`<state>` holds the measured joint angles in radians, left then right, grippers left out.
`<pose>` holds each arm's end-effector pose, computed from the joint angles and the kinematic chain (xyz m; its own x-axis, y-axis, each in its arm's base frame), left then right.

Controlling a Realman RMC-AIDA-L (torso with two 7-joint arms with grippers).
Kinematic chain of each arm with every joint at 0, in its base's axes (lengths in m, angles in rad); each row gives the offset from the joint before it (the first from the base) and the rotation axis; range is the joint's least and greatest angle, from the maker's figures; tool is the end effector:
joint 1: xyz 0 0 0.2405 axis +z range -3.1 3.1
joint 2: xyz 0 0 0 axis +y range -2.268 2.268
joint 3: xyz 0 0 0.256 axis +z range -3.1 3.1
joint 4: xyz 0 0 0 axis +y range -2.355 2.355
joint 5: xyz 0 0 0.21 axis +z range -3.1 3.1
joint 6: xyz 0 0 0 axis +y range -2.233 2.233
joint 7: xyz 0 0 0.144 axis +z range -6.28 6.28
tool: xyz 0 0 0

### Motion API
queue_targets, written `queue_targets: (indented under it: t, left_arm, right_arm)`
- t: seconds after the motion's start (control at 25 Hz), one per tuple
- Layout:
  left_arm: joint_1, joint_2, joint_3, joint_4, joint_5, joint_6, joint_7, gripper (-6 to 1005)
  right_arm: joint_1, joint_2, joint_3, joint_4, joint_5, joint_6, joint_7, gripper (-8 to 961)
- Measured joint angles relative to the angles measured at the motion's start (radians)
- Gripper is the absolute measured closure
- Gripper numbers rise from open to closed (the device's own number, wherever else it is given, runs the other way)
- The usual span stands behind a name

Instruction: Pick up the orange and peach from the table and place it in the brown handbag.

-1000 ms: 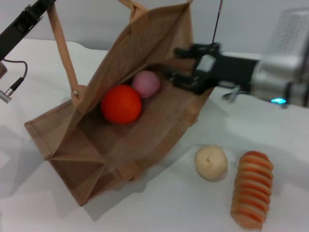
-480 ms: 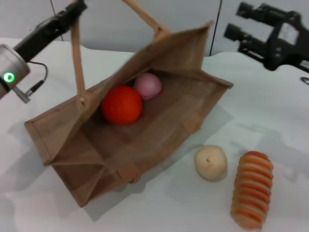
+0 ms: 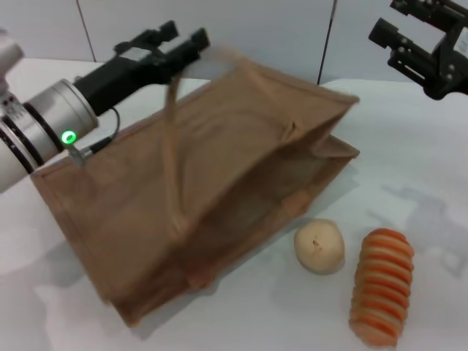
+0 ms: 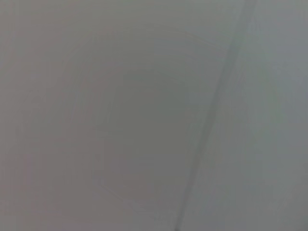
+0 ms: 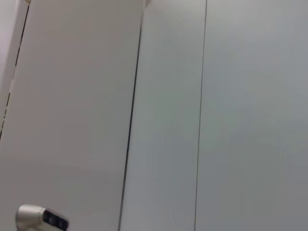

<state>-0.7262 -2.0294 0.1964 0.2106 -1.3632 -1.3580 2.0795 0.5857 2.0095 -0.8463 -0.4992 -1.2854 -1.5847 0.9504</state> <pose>-0.2390 0.3986 0.0156 0.4903 0.1195 0.8633 0.6779 -0.6749 -0.2916 0.2048 0.3672 0.0499 0.5893 0.2152 -0.7787 -0.2746 -0.8532 -0.4435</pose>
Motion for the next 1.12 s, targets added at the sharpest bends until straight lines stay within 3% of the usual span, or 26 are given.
queue_targets:
  t: [0.24,0.56,0.8,1.12]
  left_arm:
    - [0.000,-0.001,-0.003,-0.076,0.001,-0.080,0.203,246]
    - [0.051,-0.005,-0.064,-0.170,-0.131,-0.147,0.416,246]
    - [0.088,-0.005,-0.071,-0.231,-0.309,-0.157,0.515,245]
    - [0.124,-0.011,-0.071,-0.286,-0.498,-0.148,0.623,246]
  right_arm:
    - [0.002,-0.004,0.004,0.027,0.000,0.005,-0.026,398]
    - [0.005,0.005,0.104,0.123,0.001,0.068,-0.211,398]
    - [0.008,0.009,0.285,0.257,0.002,0.120,-0.419,398]
    - [-0.005,0.012,0.627,0.435,0.002,0.126,-0.702,398]
